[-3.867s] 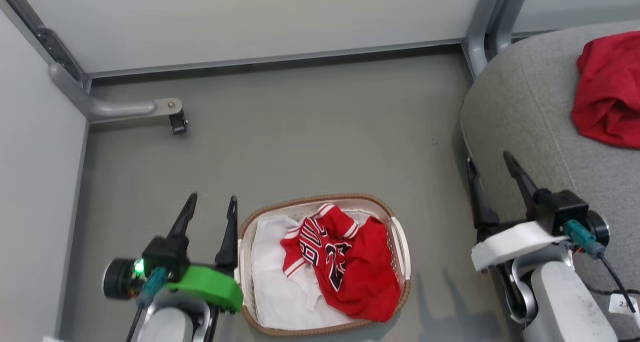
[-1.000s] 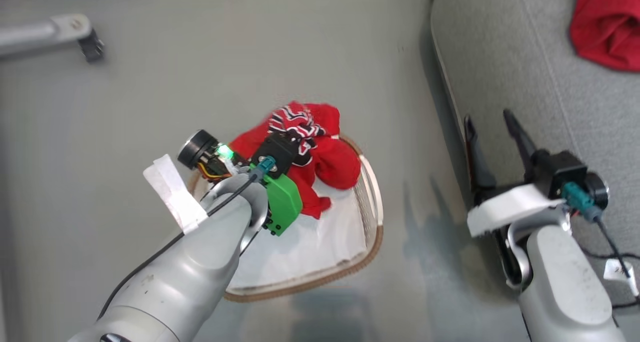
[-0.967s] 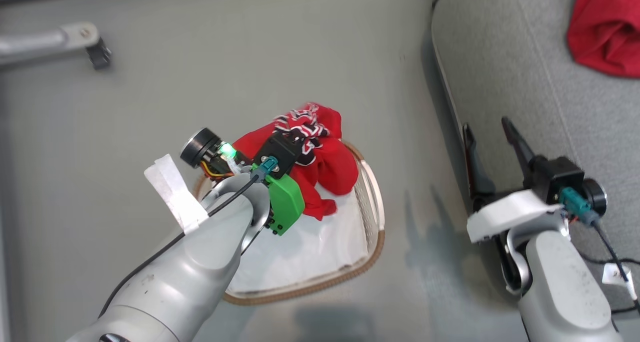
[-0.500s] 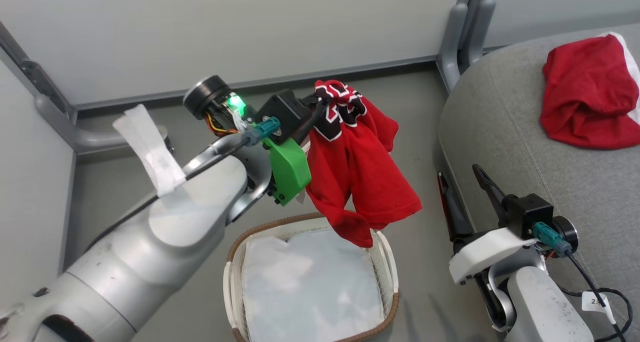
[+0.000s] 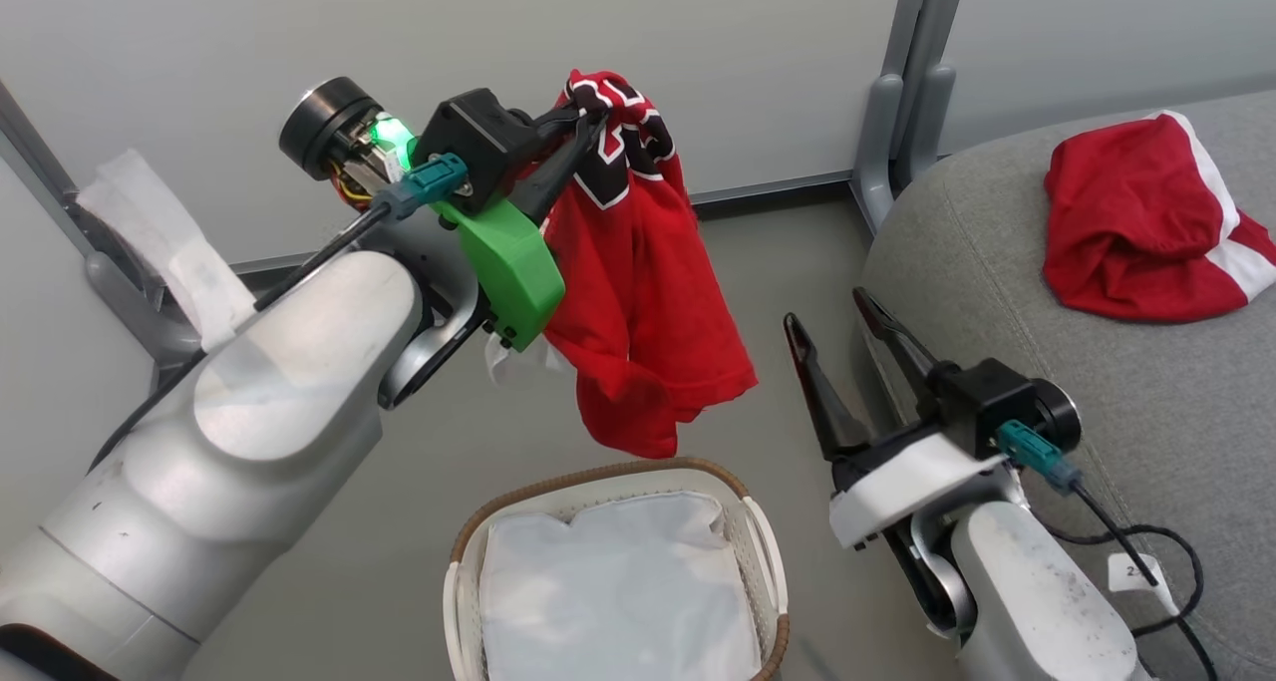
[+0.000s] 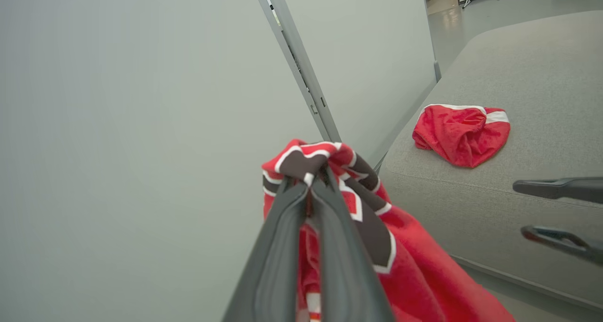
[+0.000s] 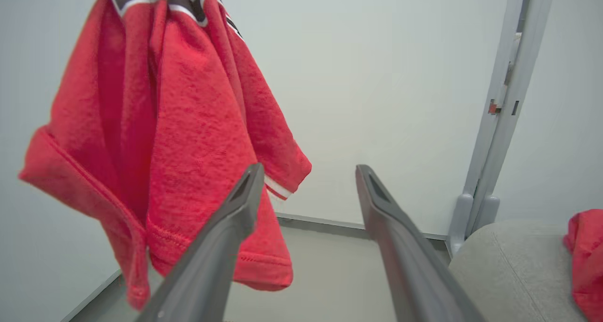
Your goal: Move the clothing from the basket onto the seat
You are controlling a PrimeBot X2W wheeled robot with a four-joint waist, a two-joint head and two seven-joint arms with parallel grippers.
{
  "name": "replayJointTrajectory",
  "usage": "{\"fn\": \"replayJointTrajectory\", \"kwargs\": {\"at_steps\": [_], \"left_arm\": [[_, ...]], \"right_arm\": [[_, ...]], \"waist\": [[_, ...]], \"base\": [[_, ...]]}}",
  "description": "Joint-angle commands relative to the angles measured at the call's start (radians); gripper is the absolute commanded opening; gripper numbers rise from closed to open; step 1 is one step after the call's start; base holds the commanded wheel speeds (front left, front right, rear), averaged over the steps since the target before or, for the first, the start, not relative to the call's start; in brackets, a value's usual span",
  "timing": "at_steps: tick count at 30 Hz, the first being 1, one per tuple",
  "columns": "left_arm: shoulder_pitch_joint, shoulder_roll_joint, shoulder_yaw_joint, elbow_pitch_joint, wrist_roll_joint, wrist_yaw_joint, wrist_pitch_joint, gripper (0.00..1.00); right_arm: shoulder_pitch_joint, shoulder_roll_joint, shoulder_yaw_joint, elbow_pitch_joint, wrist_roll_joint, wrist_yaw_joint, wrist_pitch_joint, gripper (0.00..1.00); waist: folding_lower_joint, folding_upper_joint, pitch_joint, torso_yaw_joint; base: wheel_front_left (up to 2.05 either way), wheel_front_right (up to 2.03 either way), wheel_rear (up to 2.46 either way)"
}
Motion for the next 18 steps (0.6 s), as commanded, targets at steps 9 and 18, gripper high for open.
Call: {"fn": "replayJointTrajectory", "kwargs": {"at_steps": [9,18], "left_arm": [[0.003,0.017,0.002,-0.054,-0.012,0.014,0.0,0.0],[0.012,0.008,-0.035,-0.103,-0.011,-0.002,-0.005,0.0]], "right_arm": [[-0.197,-0.036,0.135,0.129,-0.009,-0.001,-0.005,1.0],[-0.383,-0.146,0.452,0.232,0.236,-0.001,0.026,1.0]], "waist": [[0.0001,0.0,0.002,0.009],[0.0001,0.0,-0.007,0.03]], "base": [[0.0,0.0,0.0],[0.0,0.0,0.0]]}}
